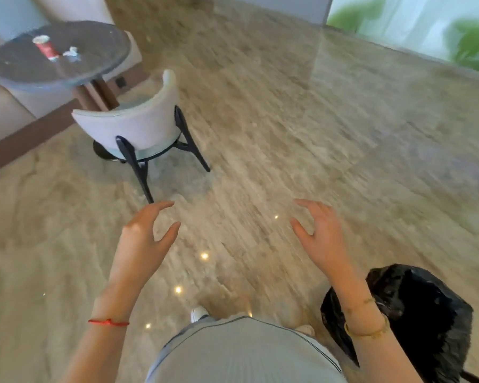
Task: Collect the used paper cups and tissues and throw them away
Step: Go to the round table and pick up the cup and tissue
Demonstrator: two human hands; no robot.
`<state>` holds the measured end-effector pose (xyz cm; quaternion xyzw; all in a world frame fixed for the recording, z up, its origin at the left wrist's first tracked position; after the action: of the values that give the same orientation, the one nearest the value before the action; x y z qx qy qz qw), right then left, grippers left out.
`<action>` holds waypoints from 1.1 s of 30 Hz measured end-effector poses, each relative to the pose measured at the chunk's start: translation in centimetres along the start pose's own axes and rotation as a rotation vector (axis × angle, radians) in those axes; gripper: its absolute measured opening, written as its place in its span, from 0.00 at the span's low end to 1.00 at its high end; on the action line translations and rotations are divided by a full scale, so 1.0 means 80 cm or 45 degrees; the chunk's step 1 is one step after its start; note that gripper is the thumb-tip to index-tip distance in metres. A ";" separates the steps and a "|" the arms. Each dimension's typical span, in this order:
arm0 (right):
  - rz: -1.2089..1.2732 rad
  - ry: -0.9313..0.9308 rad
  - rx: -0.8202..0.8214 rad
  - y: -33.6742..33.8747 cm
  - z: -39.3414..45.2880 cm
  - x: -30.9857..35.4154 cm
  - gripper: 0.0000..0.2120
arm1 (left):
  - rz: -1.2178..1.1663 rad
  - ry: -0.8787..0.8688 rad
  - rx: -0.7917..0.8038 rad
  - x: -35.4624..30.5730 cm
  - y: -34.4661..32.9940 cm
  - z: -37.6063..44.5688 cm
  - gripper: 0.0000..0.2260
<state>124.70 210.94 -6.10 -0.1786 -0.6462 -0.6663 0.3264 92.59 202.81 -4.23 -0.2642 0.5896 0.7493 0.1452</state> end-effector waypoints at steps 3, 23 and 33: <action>0.050 0.153 0.110 -0.078 0.036 0.080 0.18 | 0.062 0.171 -0.127 0.083 0.069 -0.015 0.18; 0.164 0.755 0.593 -0.425 0.256 0.441 0.18 | 0.230 0.770 -0.545 0.402 0.277 0.028 0.19; 0.221 0.805 0.540 -0.547 0.476 0.586 0.16 | 0.270 0.769 -0.571 0.538 0.373 0.248 0.19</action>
<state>54.63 236.49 -3.90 0.0530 -0.6197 -0.5098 0.5943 37.12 209.94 -1.27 -0.4355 0.4516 0.7589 -0.1746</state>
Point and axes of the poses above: each hand's wrist, its own z-axis towards the middle knuckle, its own y-axis out of the back of the hand, x = y × z, the point moved 5 cm from there along z, towards the middle knuckle, and after that the axes turned 4 degrees about z, right-handed, at the moved point
